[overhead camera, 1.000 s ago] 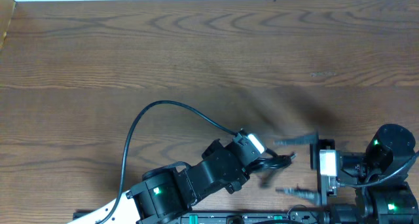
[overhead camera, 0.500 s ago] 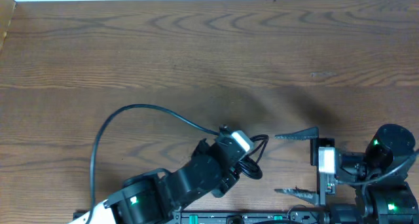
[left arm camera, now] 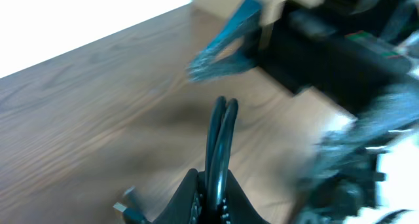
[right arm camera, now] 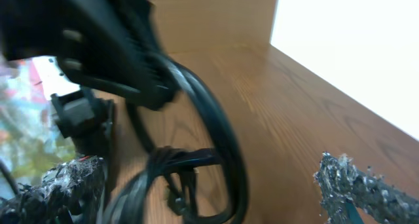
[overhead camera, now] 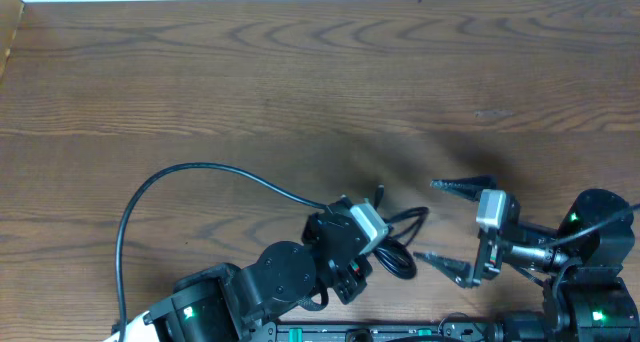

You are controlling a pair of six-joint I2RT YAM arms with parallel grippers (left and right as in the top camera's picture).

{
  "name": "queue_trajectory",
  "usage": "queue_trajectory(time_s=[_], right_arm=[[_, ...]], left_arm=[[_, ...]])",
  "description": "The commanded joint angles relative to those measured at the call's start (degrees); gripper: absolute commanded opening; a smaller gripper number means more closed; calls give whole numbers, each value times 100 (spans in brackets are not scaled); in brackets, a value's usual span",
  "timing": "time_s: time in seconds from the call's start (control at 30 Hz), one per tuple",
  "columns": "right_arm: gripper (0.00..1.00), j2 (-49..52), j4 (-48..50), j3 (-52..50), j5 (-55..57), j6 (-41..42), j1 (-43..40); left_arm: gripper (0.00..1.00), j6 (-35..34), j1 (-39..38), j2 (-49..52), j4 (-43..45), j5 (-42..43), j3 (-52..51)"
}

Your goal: Untangle cables

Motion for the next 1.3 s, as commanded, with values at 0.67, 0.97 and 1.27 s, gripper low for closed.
queue_trajectory(time_s=[0.67,0.97,1.27], right_arm=[[99,-20,-1231,111,5978,2830,-2],[99,-20,-1373,111,6446,2935,-2],[99,-20,-1360,111,5305,1768,-2]], left_arm=[[7,584,13,-63,358,1060,-4],[7,111,13,-79,190,393,-4],[7,-815,13,-79,162,-1078,-4]])
